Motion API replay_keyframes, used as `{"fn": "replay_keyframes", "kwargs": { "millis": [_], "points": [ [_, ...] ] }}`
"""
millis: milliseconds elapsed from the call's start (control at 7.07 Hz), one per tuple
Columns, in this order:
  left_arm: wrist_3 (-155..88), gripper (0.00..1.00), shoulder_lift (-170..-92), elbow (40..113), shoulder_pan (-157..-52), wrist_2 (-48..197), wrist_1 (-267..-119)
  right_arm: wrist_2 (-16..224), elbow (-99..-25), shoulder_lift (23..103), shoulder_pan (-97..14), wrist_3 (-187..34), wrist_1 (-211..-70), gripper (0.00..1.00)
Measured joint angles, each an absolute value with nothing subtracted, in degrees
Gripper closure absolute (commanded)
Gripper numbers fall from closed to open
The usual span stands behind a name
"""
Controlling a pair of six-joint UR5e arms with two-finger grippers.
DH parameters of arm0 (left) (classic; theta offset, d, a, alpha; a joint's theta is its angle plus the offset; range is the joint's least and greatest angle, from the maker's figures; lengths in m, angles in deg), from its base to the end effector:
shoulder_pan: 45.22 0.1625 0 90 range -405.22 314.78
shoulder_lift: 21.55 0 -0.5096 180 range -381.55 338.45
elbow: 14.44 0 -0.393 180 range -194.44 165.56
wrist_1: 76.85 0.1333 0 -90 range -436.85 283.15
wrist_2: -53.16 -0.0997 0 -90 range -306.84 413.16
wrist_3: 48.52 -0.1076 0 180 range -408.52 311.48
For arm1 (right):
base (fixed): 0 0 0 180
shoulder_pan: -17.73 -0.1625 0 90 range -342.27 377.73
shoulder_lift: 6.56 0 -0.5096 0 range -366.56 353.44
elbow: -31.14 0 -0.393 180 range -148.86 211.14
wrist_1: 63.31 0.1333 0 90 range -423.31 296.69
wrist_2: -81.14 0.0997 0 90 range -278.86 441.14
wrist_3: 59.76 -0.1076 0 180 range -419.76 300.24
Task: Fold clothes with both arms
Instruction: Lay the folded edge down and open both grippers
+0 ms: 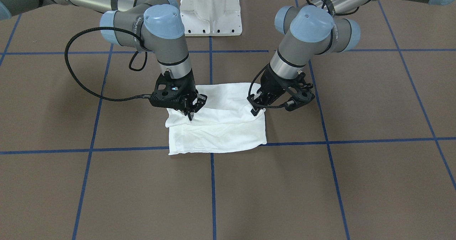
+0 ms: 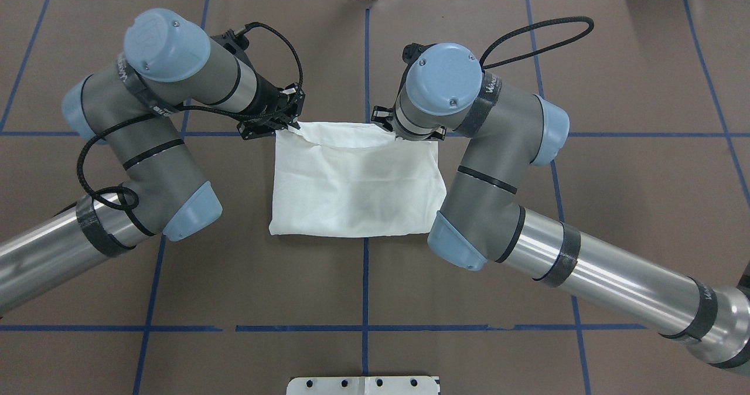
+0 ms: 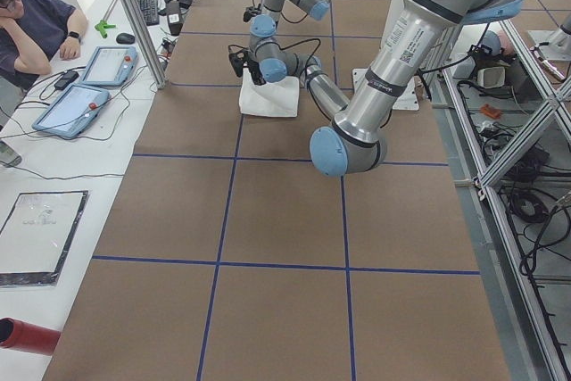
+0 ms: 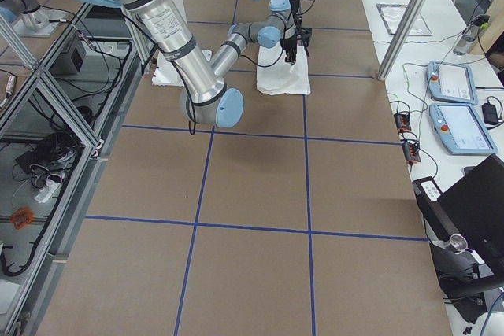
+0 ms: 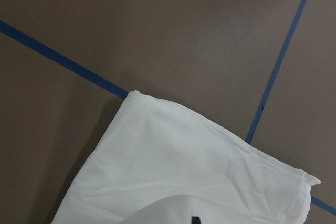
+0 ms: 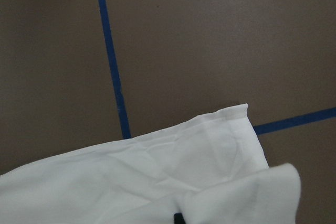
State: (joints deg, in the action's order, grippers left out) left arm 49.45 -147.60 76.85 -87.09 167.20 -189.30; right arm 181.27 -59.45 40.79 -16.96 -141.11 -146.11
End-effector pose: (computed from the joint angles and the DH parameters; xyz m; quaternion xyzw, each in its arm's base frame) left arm 0.4969 -0.5655 0.2994 -0.0306 0.5189 -0.2631 0.8127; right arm -0.5736 -0.5361 0.2587 0.0825 -0.4239 0.1664 0.8865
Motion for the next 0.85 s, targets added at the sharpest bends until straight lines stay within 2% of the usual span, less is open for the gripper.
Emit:
{"fn": "replay_keyframes", "kwargs": {
  "millis": [283,424,566,849],
  "points": [
    [49.6,1.00,-148.2,73.5,-87.9,167.1,-192.4,182.0,-59.1,40.4,-17.2,-141.3,-146.1,1.00],
    [49.5,0.88,-148.3,73.0,-88.0,167.1,-192.9,182.1,-58.7,40.3,-17.2,-141.4,-146.1,0.40],
    [49.5,0.01,-148.3,72.8,-88.1,167.1,-193.2,182.1,-58.4,40.2,-17.2,-141.5,-146.1,0.00],
    [49.5,0.00,-148.4,72.7,-88.1,167.1,-193.5,182.5,-57.9,40.0,-17.7,-142.4,-146.0,0.00]
  ]
}}
